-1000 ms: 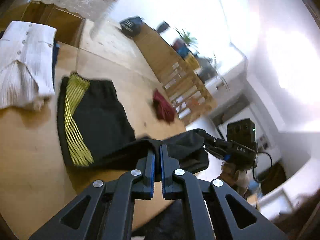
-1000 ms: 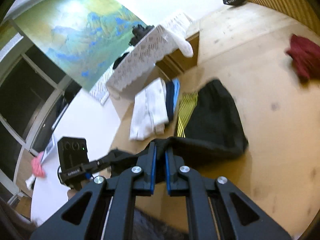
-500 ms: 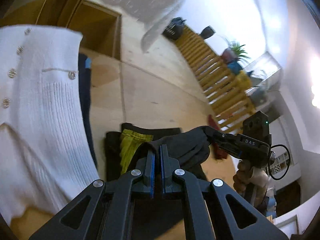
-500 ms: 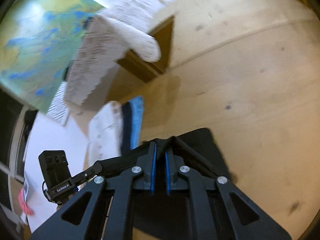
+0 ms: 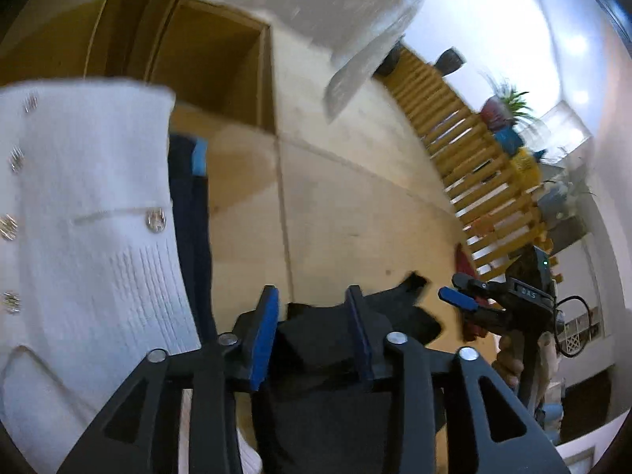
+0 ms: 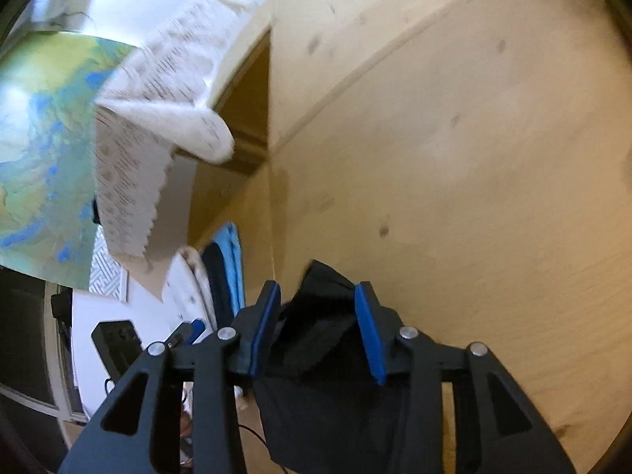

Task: Fold clothes
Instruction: 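Fold the hem end over toward the waistband and release both grippers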

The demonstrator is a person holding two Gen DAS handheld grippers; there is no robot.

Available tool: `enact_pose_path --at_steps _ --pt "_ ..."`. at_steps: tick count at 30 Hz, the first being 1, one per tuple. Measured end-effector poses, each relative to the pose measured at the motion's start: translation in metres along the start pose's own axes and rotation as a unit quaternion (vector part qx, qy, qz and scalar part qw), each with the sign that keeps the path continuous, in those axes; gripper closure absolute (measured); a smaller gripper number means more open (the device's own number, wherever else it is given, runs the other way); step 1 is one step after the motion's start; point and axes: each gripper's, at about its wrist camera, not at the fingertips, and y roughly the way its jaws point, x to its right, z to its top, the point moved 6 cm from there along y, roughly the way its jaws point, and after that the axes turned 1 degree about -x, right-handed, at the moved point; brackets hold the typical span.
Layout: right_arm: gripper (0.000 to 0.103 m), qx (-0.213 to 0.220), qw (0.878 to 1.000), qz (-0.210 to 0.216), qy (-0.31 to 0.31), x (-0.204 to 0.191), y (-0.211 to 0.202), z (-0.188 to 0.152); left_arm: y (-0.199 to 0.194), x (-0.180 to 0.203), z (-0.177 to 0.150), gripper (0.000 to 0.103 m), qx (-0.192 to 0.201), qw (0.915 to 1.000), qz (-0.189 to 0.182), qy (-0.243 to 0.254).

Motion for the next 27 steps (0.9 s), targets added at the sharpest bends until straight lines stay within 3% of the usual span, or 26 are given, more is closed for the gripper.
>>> enact_pose_path --at_steps 2,5,9,14,18,20,22,24,27 --pt "0.063 0.003 0.999 -0.005 -0.049 -0.011 -0.012 -0.012 -0.005 0.011 -0.018 0.060 -0.012 0.9994 -0.003 0.031" --pt "0.063 -0.044 0.990 -0.035 -0.130 -0.019 -0.003 -0.047 0.012 0.022 -0.058 0.060 -0.066 0.9950 0.000 0.075" --pt "0.075 -0.105 0.978 -0.067 -0.164 -0.014 0.025 -0.080 0.049 0.022 -0.100 0.060 -0.137 0.9863 0.007 0.092" --pt "0.076 -0.140 0.965 -0.106 -0.192 -0.016 0.057 -0.083 0.081 0.023 -0.102 0.060 -0.165 0.9798 0.030 0.109" --pt "0.075 -0.129 0.966 -0.119 -0.192 -0.024 0.064 -0.060 0.084 0.023 -0.063 0.060 -0.120 0.9789 0.093 0.137" --pt "0.075 -0.078 0.971 -0.120 -0.191 -0.031 0.051 -0.037 0.072 0.024 -0.037 0.060 -0.073 0.9829 0.108 0.130" --pt "0.075 -0.027 0.969 -0.138 -0.205 -0.037 0.033 -0.020 0.055 0.024 -0.021 0.060 -0.036 0.9858 0.112 0.120" --pt "0.075 -0.020 0.961 -0.154 -0.230 -0.040 0.023 -0.023 0.039 0.025 -0.013 0.059 -0.012 0.9871 0.111 0.115" --pt "0.075 -0.043 0.950 -0.155 -0.267 -0.039 0.016 -0.051 0.031 0.026 -0.029 0.058 -0.025 0.9865 0.103 0.124"
